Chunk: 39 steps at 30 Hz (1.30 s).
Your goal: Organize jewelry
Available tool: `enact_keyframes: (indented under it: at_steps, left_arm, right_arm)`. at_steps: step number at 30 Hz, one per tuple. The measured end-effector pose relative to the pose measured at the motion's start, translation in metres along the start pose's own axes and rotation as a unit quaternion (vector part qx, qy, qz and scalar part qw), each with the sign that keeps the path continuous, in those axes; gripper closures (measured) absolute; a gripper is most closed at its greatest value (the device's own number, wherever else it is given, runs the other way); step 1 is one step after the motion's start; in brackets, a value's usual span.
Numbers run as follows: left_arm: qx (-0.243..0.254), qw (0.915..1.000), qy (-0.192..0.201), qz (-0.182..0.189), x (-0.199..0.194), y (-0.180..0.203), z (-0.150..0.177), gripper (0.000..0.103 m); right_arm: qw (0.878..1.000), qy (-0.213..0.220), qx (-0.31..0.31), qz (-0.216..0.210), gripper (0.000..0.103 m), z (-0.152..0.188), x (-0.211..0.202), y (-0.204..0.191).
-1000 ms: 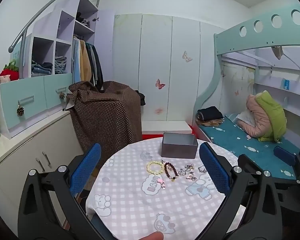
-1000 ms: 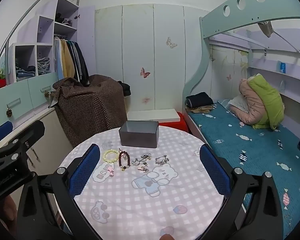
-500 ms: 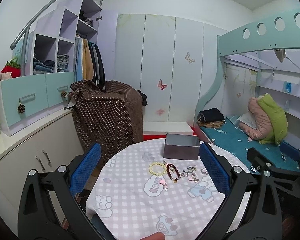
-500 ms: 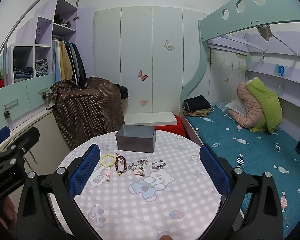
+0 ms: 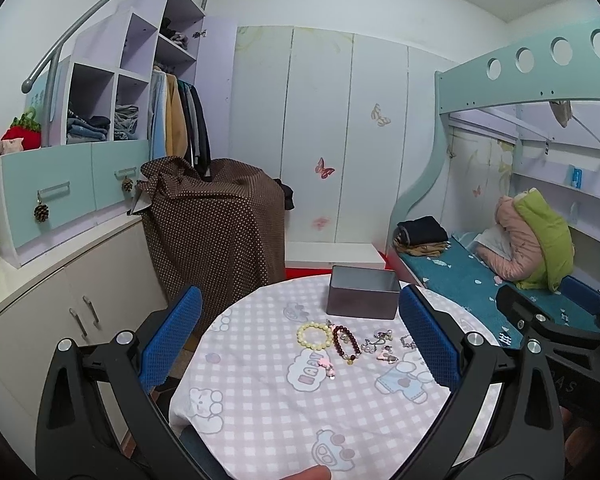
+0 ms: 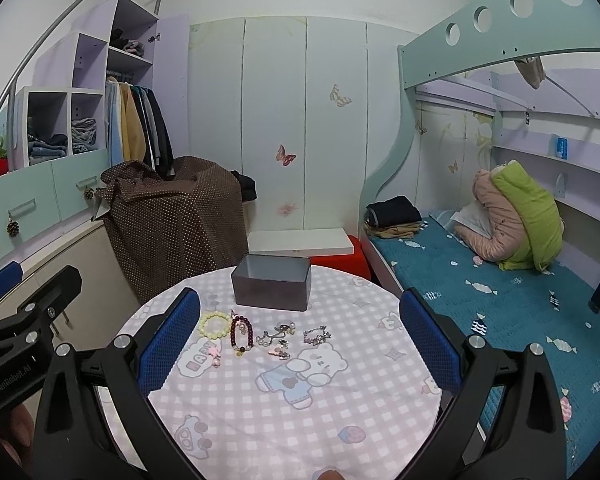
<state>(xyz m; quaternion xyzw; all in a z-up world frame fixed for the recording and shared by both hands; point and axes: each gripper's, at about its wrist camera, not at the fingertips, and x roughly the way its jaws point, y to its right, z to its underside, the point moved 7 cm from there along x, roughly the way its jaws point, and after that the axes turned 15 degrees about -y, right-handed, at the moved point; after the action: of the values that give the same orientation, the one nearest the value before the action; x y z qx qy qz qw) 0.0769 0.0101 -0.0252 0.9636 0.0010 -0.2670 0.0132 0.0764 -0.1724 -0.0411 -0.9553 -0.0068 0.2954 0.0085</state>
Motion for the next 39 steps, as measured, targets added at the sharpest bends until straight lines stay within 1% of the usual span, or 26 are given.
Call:
enact_keyframes:
  at_steps: [11, 13, 16, 23, 26, 29, 32, 34, 39]
  left_arm:
    - [0.002, 1.0000, -0.002, 0.000, 0.002, 0.000, 0.001, 0.005]
    - [0.003, 1.0000, -0.007, -0.003, 0.007, -0.001, 0.003, 0.005]
    - [0.003, 0.9997, -0.025, -0.006, 0.022, -0.005, 0.011, 0.005]
    - [0.004, 0.9975, -0.070, -0.012, 0.070, -0.009, 0.028, 0.005]
    - [0.007, 0.9951, -0.098, -0.008, 0.098, -0.007, 0.039, 0.005]
    - [0.021, 0.9895, -0.143, -0.006, 0.139, 0.001, 0.057, 0.005]
    - [0.037, 0.9832, -0.178, -0.011, 0.178, 0.010, 0.070, 0.005]
    - [0.041, 0.9793, -0.198, -0.013, 0.198, 0.013, 0.077, 0.005]
    - [0.034, 0.9693, -0.243, -0.013, 0.239, 0.013, 0.090, 0.005]
  right_arm:
    - [1.000, 0.000, -0.002, 0.001, 0.007, 0.000, 0.002, 0.001]
    - [1.000, -0.003, -0.003, 0.002, 0.007, -0.001, 0.005, 0.003]
    - [1.000, -0.016, -0.003, 0.006, 0.007, 0.000, 0.015, 0.009]
    - [0.999, -0.037, -0.011, 0.010, 0.007, 0.003, 0.042, 0.018]
    - [0.998, -0.057, -0.014, 0.010, 0.007, 0.009, 0.062, 0.021]
    - [0.996, -0.086, -0.009, 0.007, 0.007, 0.020, 0.088, 0.027]
    - [0.993, -0.115, -0.004, 0.008, 0.007, 0.031, 0.112, 0.032]
    - [0.991, -0.134, 0.000, 0.008, 0.007, 0.037, 0.130, 0.037]
    - [0.987, -0.163, 0.004, 0.007, 0.007, 0.044, 0.159, 0.044]
